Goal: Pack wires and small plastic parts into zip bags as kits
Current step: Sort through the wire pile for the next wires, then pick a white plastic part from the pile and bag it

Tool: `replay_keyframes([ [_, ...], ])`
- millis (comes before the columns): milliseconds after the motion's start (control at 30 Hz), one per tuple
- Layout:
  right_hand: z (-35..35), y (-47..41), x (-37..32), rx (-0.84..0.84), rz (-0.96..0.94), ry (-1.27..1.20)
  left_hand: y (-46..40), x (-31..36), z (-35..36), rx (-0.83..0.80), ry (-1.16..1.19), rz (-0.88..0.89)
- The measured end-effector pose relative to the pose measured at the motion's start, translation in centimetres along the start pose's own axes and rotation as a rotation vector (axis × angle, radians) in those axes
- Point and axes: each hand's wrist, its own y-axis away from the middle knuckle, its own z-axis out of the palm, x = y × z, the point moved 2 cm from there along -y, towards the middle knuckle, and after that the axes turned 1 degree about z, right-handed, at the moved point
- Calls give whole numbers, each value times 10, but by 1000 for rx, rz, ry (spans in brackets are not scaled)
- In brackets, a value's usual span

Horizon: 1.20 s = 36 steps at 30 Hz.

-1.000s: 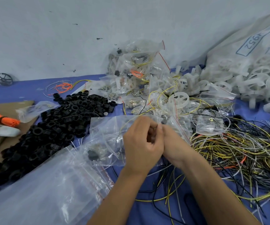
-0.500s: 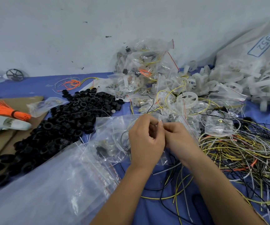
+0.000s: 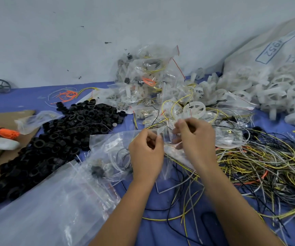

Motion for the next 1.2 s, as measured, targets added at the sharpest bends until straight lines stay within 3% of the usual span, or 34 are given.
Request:
replay_keyframes([
  [67, -14, -18, 0, 200, -143, 393, -1, -2, 0, -6, 13, -31],
  [100, -16, -25, 2, 219, -173, 572, -1, -2, 0, -7, 18, -41],
  [200, 0, -37, 11, -135, -100, 812, -1, -2, 1, -9, 19, -65],
  [267, 24, -24, 16, -364, -201, 905, -2, -2, 1, -6, 11, -71],
  [367, 41, -7, 19, -440, -314, 906, -2, -2, 1, -1, -2, -68],
  [500, 29, -18, 14, -467, -232, 704, -3, -2, 1, -1, -2, -66],
  [600, 11, -31, 6, -175, -241, 491, -3, -2, 1, -2, 9, -84],
  [667, 1, -42, 3, 25, -302, 564, -2, -2, 1, -3, 23, -99],
  [700, -2, -50, 4, 49, -299, 653, -2, -2, 1, -4, 28, -103],
  [800, 2, -69, 12, -169, -180, 934, -2, -1, 1, -11, 25, -103],
  [900, 9, -76, 16, -307, -148, 1042, -2, -1, 0, -15, 25, -103],
  [1200, -5, -83, 35, -239, -74, 1128, -2, 0, 0, -18, 24, -111],
])
